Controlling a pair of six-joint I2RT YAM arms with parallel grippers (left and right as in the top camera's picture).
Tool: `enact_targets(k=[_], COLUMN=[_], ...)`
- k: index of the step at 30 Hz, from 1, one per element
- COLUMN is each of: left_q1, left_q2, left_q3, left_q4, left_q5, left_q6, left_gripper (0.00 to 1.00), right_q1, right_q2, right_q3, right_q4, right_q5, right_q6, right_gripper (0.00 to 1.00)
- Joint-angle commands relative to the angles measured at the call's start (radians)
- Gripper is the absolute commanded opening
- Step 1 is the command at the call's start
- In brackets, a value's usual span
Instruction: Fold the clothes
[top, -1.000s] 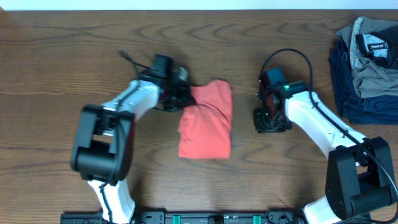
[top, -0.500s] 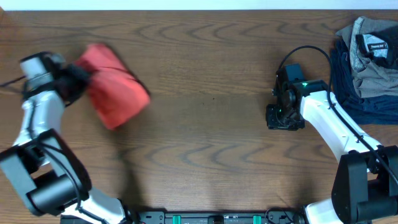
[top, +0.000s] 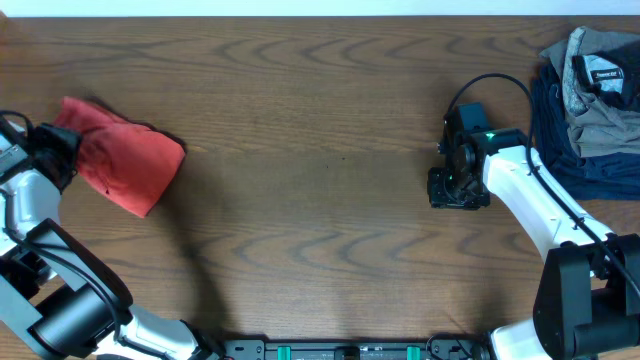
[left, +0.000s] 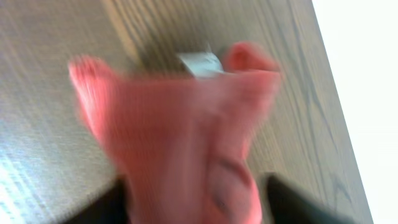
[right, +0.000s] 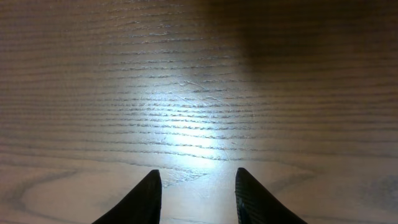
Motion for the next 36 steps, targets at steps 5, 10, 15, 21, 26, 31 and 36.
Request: enact_targets(k=[5,10,15,21,26,31,36], left_q1=[0.01,-0.029,-0.122,-0.287,-0.461,-0.654,-0.809], left_q2=[-0.013,-0.013,-0.032,-0.068,-0.067,-0.067,-0.067], left_q3=[0.019,0.019,0.019,0.019,0.019,0.019,0.019], left_q4=[-0.051,-0.082,-0.092,-0.118,-0.208,-0.324,-0.482], left_q5=[-0.007,0.0,-0.001,-0.006,-0.085,-0.111,-0.116], left_q6=[-0.005,0.008,0.086,0.153,0.23,0.337,0.404], left_gripper=[0.98,0.98,0.98,0.98,0.98,0.98,0.98], right_q1=[-0.01,-0.01,-0.01,-0.01,-0.01,-0.01,-0.012], right_q2=[-0.017,-0.017,-0.017,-0.017,-0.016,-0.016,-0.016], right_q3=[0.016,0.016,0.016,0.016,0.016,0.016,0.016], right_q4=[0.002,0.011,0.012,0.022,0.024,0.037,0.08], right_q5=[0.002,-0.027,-0.027,-0.027,-0.027,-0.054,-0.068], right_q6=[0.013,0.013,0.012,0.012,0.013,0.013,0.013], right_gripper=[0.64,0.96,0.99,0.99,0.99,0.99,0.99])
